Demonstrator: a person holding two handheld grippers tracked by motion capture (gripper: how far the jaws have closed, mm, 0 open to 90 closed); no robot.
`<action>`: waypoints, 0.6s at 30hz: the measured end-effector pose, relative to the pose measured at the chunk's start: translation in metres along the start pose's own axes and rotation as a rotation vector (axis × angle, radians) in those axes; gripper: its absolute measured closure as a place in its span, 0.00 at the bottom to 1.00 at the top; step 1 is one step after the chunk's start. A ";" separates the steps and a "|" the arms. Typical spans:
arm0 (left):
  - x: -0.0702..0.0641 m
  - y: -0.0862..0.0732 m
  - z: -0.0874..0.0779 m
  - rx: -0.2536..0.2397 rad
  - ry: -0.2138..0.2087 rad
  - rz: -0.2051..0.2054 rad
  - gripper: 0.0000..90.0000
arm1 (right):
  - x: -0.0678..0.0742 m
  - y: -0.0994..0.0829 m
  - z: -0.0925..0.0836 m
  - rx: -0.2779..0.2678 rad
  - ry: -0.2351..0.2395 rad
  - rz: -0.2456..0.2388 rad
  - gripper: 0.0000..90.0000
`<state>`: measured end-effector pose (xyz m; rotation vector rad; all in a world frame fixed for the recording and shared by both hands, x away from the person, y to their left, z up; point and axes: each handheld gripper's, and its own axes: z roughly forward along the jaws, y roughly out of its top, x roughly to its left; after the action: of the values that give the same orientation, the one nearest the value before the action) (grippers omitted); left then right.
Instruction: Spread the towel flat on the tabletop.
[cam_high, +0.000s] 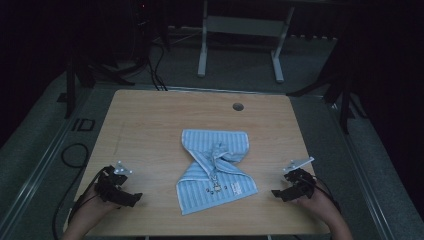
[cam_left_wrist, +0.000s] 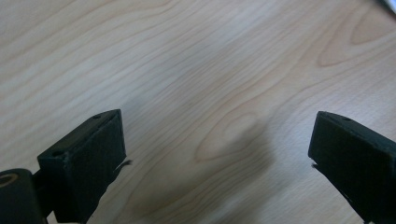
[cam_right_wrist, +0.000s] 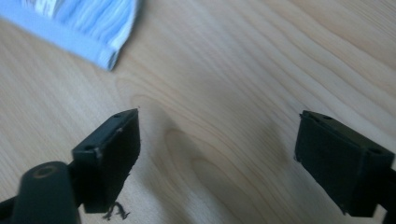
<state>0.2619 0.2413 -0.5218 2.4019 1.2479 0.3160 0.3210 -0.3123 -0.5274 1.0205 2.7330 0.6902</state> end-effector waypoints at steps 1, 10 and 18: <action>-0.003 0.003 0.000 0.007 0.000 0.016 0.04 | 0.002 0.004 0.001 0.019 0.005 -0.018 0.21; -0.033 0.033 0.011 0.088 -0.073 0.145 0.06 | 0.023 0.034 0.010 0.083 0.065 -0.131 0.35; -0.052 0.053 0.018 0.137 -0.107 0.213 0.06 | 0.034 0.051 0.016 0.161 0.067 -0.213 0.37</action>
<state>0.2777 0.1667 -0.5139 2.6375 0.9978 0.1660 0.3292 -0.2506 -0.5170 0.7302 2.9379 0.4859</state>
